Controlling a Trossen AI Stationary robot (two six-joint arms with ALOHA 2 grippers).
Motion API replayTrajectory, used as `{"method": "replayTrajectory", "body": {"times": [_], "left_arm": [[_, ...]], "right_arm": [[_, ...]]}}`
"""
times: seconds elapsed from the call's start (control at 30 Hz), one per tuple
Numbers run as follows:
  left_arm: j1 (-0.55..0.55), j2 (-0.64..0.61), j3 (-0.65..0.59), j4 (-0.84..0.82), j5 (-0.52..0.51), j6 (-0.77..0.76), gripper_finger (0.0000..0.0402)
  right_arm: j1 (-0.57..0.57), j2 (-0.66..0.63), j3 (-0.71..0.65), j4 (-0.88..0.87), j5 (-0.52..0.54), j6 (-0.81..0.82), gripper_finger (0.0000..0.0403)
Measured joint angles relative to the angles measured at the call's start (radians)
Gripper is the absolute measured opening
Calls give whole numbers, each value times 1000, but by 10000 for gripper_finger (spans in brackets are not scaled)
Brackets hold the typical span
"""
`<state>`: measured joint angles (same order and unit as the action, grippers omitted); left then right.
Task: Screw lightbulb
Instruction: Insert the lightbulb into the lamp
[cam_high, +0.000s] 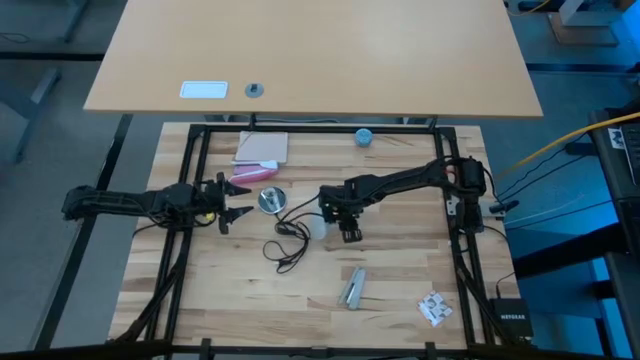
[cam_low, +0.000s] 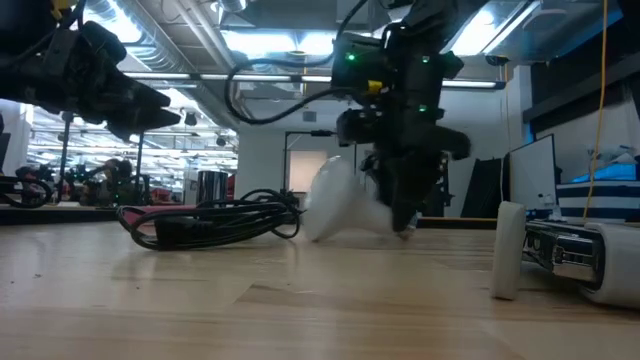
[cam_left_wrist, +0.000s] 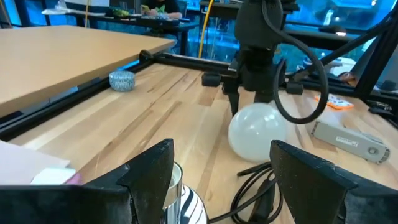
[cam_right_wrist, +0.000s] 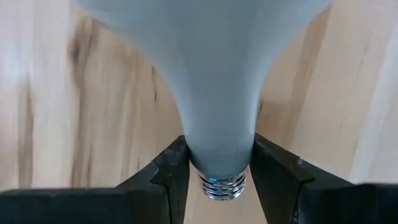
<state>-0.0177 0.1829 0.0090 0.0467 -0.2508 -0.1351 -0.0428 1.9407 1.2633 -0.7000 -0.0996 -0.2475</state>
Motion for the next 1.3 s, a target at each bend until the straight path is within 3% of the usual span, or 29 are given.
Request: {"method": "replayTrajectory", "body": {"times": [0.1, 0.2, 0.43, 0.6, 0.67, 1.3], "left_arm": [[0, 12, 0, 0, 0, 0, 258], [0, 21, 0, 0, 0, 0, 258], [0, 29, 0, 0, 0, -24, 258], [0, 31, 0, 0, 0, -23, 258], [0, 31, 0, 0, 0, -23, 258], [0, 35, 0, 0, -3, -9, 258]], "right_arm": [[-10, -36, -15, -62, 4, -46, 150], [-31, -103, -84, 6, 12, -42, 150], [-50, -192, -372, 510, -77, 101, 150], [-32, -187, -515, 876, -110, 189, 150], [-20, -186, -548, 947, -103, 198, 150], [-9, -187, -542, 990, 3, 217, 188]]}}
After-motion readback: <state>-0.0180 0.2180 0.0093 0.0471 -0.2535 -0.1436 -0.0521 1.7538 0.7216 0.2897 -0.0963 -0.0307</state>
